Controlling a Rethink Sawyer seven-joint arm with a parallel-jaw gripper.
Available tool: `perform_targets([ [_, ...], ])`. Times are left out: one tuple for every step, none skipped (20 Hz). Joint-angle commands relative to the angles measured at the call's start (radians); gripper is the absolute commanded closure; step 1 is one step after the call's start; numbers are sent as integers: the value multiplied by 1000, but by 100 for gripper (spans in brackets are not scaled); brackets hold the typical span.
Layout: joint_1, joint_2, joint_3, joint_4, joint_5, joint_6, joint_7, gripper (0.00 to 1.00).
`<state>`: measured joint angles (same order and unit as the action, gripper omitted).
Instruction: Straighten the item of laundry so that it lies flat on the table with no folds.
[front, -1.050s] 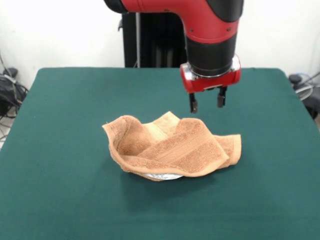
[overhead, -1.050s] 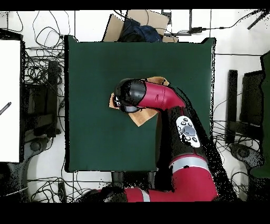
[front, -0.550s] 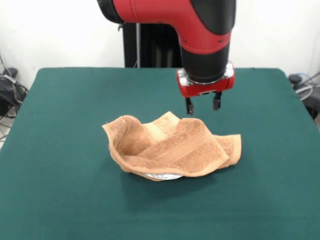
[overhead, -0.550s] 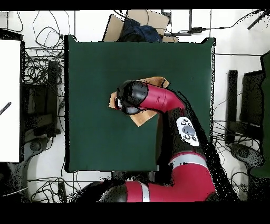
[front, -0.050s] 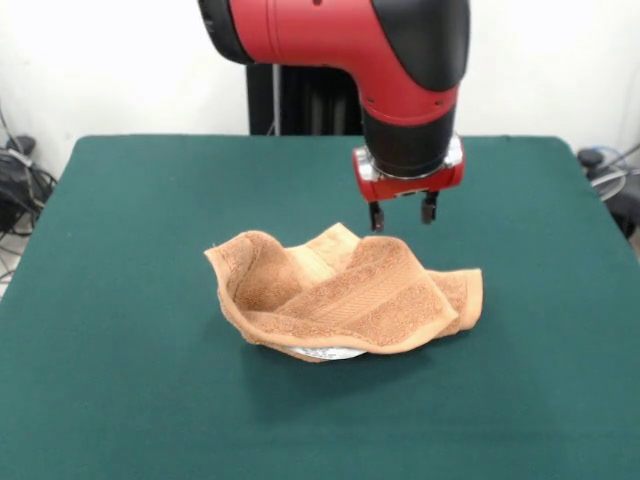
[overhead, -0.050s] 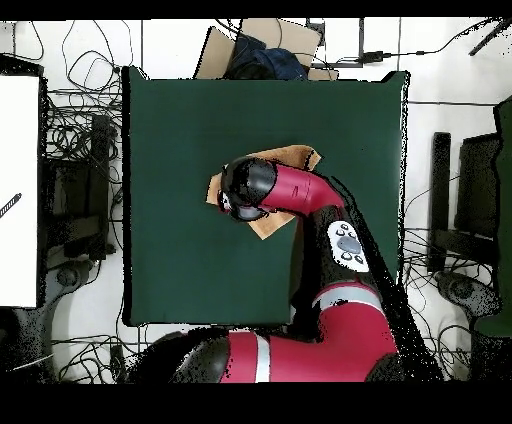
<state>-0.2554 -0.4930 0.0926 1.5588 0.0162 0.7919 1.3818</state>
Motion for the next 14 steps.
perform_targets([
  [38,12,-30,35,51,-13,298,0],
  [41,10,-35,33,51,-12,298,0],
  [44,10,-40,30,49,-17,297,0],
  [47,8,-45,32,50,-20,297,0],
  [50,7,-49,33,51,-24,296,0],
  [55,6,-56,32,53,-28,301,0],
  [59,4,-64,32,54,-29,308,0],
  [68,-3,-79,34,56,-13,323,0],
  [76,-11,-92,34,56,-2,330,0],
  [85,-18,-104,35,55,9,336,0],
  [100,-19,-124,11,43,64,334,0],
  [112,-11,-133,-33,22,106,309,0],
  [116,2,-131,-67,17,138,293,0],
  [112,12,-118,-92,15,151,262,0],
])
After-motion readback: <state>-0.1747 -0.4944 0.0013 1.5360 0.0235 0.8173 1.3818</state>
